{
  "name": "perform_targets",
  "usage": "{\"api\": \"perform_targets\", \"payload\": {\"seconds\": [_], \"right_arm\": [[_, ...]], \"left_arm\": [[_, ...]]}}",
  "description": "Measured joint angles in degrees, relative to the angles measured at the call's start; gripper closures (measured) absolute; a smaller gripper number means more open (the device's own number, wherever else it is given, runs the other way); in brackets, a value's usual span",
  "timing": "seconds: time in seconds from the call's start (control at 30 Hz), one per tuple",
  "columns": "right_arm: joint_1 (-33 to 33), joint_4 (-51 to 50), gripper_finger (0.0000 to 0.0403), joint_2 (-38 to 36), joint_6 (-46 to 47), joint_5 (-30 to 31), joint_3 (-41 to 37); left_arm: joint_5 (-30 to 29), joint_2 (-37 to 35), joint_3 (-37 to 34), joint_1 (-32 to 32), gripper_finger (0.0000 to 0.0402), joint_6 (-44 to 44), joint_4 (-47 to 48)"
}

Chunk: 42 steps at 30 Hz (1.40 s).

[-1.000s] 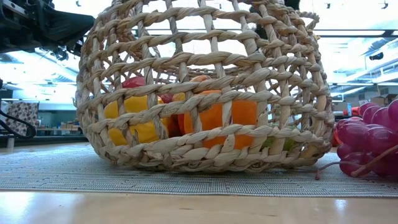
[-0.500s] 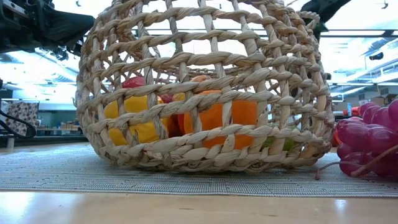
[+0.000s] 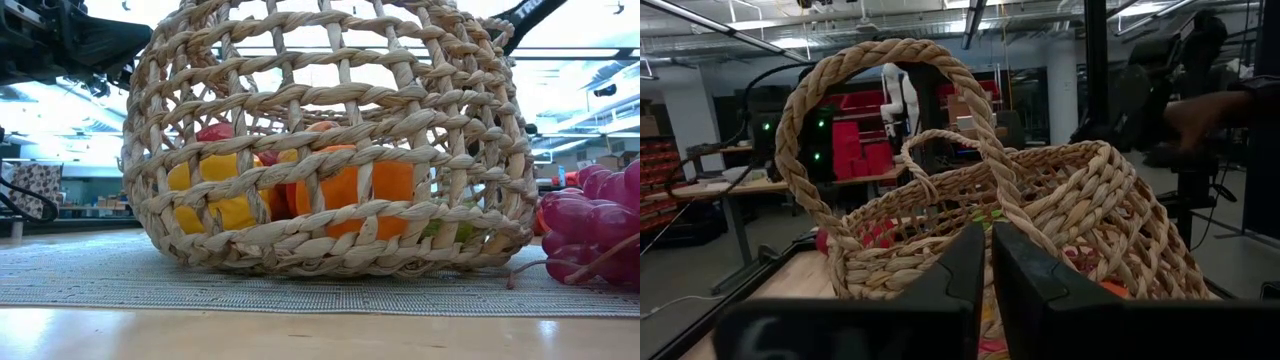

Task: Build produce basket
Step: Put the red pomegranate into the brown basket

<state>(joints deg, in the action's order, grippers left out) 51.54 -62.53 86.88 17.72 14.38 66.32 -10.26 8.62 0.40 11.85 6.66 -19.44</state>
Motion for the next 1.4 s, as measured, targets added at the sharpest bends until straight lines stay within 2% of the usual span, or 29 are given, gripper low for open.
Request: {"api": "perform_targets", "payload": {"seconds": [0.17, 0.37, 0.57, 0.8, 1.0, 1.13, 1.23, 1.33, 1.4], "right_arm": [[2.05, -0.01, 0.0039, 3.44, -0.78, 0.6, 0.02], [4.73, -2.02, 0.0013, 4.83, 4.12, -0.67, 0.22], [4.64, -0.98, 0.001, 6.88, 9.71, 1.87, 0.24], [4.3, -3.83, 0.001, 12.37, 13.58, 1.15, 0.37], [-1.98, -3.99, 0.0009, 12.42, 13.55, 2.12, 0.37], [-2.36, -3.31, 0.0009, 11.26, 12.18, 2.7, 0.2], [-3.1, -1.92, 0.001, 10.19, 6.33, -0.49, 0.16], [-5.66, 1.8, 0.0011, 8.77, 4.37, -4.01, 0.24], [-7.63, 1.93, 0.0013, 7.65, 4.29, -3.95, 0.37]], "left_arm": [[0.02, 0.0, 0.02, 0.01, 0.0372, 0.0, 0.0], [0.01, 0.0, 0.01, 0.0, 0.0366, 0.0, -0.01], [0.0, 0.0, 0.02, 0.0, 0.0373, 0.0, 0.0], [0.0, 0.0, 0.02, -0.01, 0.0367, 0.0, -0.02], [0.0, 0.0, 0.01, 0.01, 0.037, 0.0, -0.02], [0.0, 0.0, 0.01, 0.01, 0.0374, 0.0, -0.01], [0.01, 0.0, 0.01, 0.01, 0.0371, 0.0, -0.02], [0.0, 0.0, 0.0, 0.01, 0.0367, 0.0, -0.02], [0.01, 0.0, 0.01, 0.01, 0.0366, 0.0, 0.0]]}}
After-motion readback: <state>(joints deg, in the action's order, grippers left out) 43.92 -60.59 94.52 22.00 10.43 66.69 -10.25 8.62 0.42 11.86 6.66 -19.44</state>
